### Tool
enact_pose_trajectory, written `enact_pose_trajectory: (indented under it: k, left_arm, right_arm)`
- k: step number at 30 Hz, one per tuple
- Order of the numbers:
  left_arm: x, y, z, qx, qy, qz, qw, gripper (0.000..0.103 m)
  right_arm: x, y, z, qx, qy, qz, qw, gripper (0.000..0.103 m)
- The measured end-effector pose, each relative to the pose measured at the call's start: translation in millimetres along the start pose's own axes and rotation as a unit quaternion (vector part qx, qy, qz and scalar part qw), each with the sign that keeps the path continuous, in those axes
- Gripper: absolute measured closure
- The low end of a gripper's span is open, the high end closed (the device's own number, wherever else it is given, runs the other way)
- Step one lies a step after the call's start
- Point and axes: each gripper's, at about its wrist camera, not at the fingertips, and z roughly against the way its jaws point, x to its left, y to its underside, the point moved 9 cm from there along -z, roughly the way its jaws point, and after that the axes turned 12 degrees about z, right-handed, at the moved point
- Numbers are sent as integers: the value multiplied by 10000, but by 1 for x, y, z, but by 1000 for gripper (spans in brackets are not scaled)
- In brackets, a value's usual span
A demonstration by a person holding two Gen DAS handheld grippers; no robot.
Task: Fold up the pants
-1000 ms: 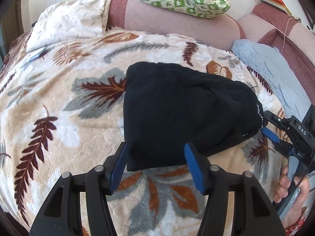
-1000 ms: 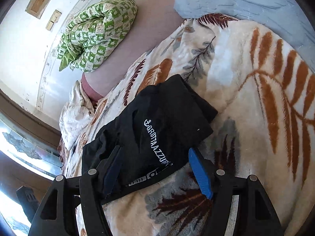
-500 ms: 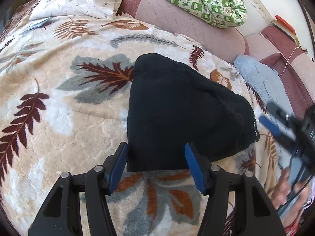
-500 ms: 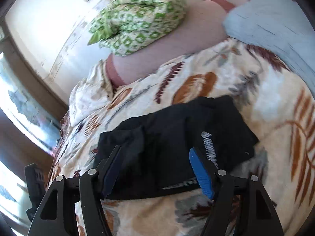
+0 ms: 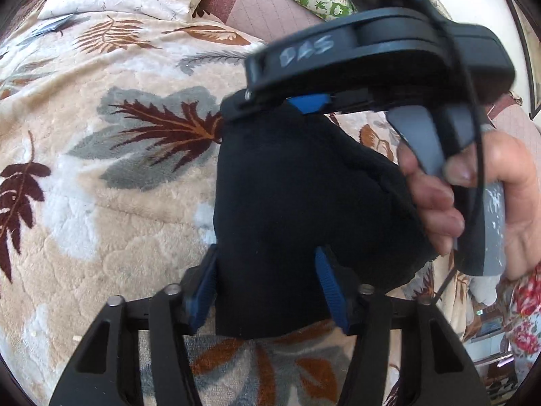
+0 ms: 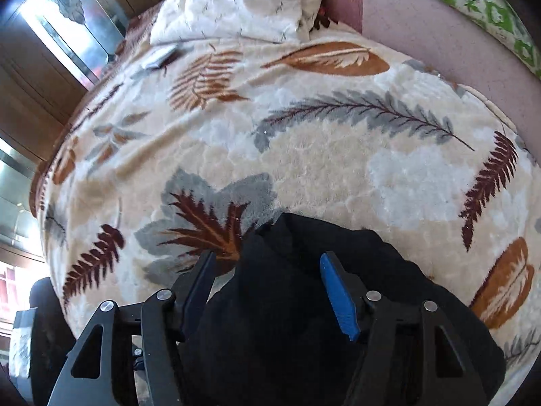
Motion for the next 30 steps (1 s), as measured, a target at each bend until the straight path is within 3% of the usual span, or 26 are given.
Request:
enact_pose_trajectory:
  k: [1,2,5,10,17,19,24,25,26,27,30]
  left_arm:
    - [1,0,-1,-2,-43,-71,10000,70]
    - [1,0,-1,11,-3,-86,10000,77]
    - [5,-3,3,60,230,74,9997,83]
    - [18,-15,18,-79,464,423,9980,86]
    - [42,-21,21,-71,391,704,9967,85]
    - [46,-20,17,30,387,781,9962,83]
    - [51,-28,41,-121,363,682,9969,73]
    - [54,-33,46,-195,349,684,9969,73]
    - [59,-38,55,-266,331,699,9966,72]
    - [63,-41,63,-360,293,716,9964,70]
    - [69,-47,81,-619,164,713,9954,64]
  right_arm:
    - [0,1,-6,178,7,36,9998,74]
    - [3,4,-10,361,18,78,9993,88]
    - [10,5,-9,439,167,224,9986,93]
    - [20,-24,6,178,69,56,9998,93]
    - [45,-43,-25,517,177,333,9980,93]
    - [44,-41,-40,678,185,265,9972,91]
    - [31,-41,-12,208,-149,-75,9996,82]
    - [24,-40,6,-47,-96,-201,9997,71]
    - [16,-38,21,-273,26,-323,9991,53]
    - [8,-32,38,-494,201,-425,9977,46]
    - [-6,-3,73,-830,616,-596,9929,43]
